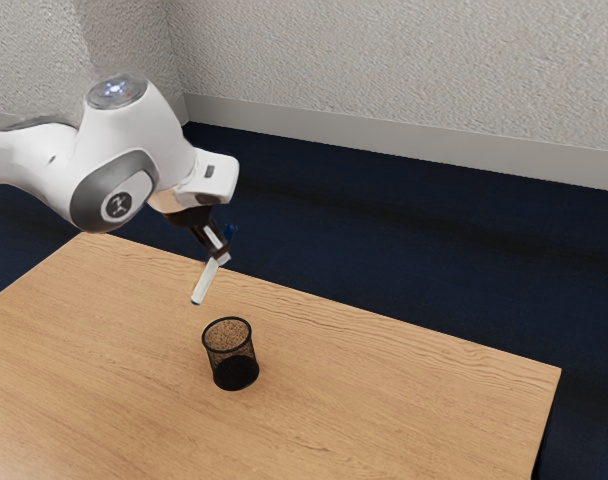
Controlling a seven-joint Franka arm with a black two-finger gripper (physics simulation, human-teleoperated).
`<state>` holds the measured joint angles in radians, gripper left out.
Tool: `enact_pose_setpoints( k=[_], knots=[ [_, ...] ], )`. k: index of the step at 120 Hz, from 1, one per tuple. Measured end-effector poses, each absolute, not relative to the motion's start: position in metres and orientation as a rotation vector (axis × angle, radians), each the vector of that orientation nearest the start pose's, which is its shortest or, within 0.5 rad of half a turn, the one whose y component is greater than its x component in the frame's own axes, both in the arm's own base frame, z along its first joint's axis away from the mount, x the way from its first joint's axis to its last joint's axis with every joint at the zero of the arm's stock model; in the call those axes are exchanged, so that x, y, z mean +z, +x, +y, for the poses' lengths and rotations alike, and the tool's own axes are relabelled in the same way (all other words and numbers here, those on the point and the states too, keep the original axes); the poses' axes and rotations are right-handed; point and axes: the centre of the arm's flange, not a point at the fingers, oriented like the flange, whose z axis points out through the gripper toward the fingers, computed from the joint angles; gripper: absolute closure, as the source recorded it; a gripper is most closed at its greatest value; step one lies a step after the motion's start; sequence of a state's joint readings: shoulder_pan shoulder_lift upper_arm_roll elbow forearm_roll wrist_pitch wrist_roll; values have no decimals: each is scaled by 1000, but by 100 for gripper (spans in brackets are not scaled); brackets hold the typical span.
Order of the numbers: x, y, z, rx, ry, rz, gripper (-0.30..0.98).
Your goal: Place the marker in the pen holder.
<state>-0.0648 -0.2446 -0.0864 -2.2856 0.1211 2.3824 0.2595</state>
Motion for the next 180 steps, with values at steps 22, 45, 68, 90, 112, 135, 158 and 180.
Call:
enact_pose_setpoints(
  k=[22, 45, 68, 90, 112, 135, 158, 180],
  knots=[
    [477, 481, -94, -486, -2901, 625, 78],
    [465, 480, -97, -471, -2939, 507, 77],
    [447, 479, -99, -437, -2974, 410, 76],
    [419, 489, -98, -391, -3005, 336, 75],
    [409, 496, -98, -401, -3000, 310, 75],
    [403, 505, -87, -425, -2986, 274, 75],
    [394, 512, -89, -441, -2979, 283, 75],
    [391, 516, -88, -467, -2985, 278, 58]
  ],
)
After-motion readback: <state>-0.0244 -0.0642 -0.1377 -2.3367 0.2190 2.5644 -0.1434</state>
